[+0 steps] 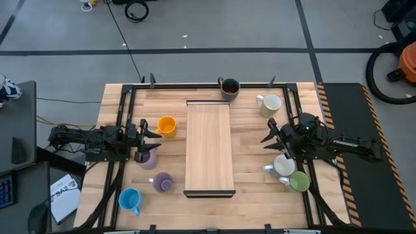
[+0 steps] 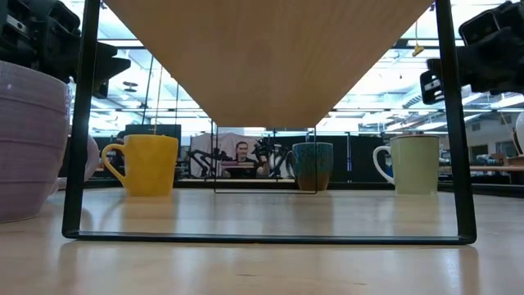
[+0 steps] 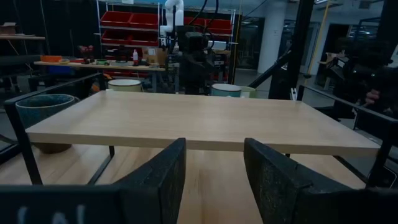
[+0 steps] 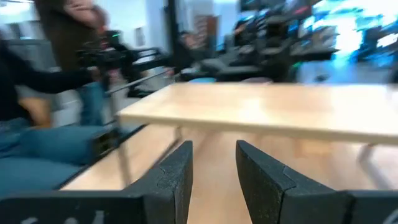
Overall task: Place coffee mugs
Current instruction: Put the top light green mug on the shelf
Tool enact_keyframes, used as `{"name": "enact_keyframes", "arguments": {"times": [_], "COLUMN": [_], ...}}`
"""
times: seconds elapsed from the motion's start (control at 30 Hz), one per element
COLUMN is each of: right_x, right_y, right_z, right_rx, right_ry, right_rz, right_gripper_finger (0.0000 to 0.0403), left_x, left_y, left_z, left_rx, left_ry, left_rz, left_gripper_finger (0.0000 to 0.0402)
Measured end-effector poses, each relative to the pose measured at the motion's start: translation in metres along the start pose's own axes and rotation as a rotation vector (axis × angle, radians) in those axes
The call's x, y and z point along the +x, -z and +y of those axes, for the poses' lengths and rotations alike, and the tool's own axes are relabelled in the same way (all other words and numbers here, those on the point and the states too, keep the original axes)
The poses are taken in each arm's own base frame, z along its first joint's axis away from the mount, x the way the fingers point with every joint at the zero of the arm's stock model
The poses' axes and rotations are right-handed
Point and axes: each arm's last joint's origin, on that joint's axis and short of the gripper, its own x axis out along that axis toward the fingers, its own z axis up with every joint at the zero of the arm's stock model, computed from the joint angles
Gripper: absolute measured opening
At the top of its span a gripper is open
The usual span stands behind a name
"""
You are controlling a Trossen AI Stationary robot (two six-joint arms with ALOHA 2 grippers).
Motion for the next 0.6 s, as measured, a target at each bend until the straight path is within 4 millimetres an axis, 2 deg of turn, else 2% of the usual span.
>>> {"name": "enact_keyframes", "arguments": {"times": [0.2, 0.6], "right_x": [-0.002, -0.015], "right_y": [-0.017, -0.053], "right_z": [-0.004, 0.002], "right_rx": [-0.094, -0.26], "right_ry": [0.188, 0.307], "right_rz": [-0.167, -0.542], "right_gripper_finger": [0.0128, 0.0128], "left_x": [0.0, 0.0], "left_y": [0.0, 0.0], "left_z": [0.0, 0.0], "left_rx": [0.0, 0.0], "left_ry": [0.0, 0.0], "left_rz": [0.0, 0.0], "left_gripper_finger": [0.0169, 0.0169]}}
